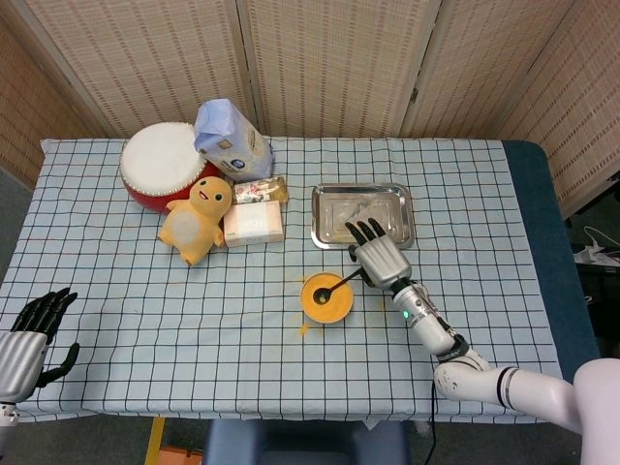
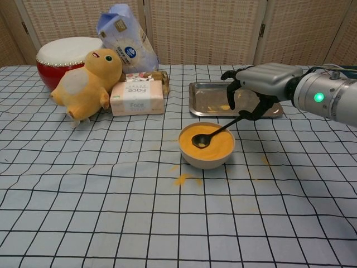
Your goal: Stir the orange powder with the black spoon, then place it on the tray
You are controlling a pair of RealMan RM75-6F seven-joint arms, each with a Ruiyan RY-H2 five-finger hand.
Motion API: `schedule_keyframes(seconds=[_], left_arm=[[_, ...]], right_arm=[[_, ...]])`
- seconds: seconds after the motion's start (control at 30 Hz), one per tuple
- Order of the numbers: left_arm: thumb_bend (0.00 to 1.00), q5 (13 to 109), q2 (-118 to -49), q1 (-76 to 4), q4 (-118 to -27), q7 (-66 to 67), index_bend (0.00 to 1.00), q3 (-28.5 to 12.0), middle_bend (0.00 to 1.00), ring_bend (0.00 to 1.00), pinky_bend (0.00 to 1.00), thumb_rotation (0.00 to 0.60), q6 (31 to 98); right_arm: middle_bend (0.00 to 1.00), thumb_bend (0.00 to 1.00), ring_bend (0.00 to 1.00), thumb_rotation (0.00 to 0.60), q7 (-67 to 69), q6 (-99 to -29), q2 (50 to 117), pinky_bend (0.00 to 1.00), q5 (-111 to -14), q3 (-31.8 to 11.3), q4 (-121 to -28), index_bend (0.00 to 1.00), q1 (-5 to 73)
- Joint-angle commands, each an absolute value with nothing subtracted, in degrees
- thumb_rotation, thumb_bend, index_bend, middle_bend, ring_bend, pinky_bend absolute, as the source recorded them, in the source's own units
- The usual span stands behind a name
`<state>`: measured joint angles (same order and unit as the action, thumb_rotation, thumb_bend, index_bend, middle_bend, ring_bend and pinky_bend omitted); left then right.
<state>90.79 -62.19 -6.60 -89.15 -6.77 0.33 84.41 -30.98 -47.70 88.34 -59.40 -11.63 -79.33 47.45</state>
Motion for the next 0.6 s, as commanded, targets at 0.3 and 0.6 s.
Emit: schedule_keyframes(seconds=[0.3, 0.6], left_arm=[[0.46, 90.65, -62.29, -6.81, -88.9, -6.84, 0.0, 0.3, 0.0, 0.0, 0.09, 0.6, 84.08], [0.46, 90.37, -62.36, -7.07, -88.9, -6.82, 0.0, 0.19, 0.0, 0.0, 0.09, 0.6, 83.65]], right_arm=[[0.0, 0.4, 0.0, 0.6, -30.79, -46.07, 88.54, 0.0, -56.97, -10.4, -77.97, 0.48, 48.93], [0.0, 0.4, 0.0, 0.6, -30.17, -46.4, 88.66, 0.0, -56.79, -9.42, -77.77, 0.51, 49.32]])
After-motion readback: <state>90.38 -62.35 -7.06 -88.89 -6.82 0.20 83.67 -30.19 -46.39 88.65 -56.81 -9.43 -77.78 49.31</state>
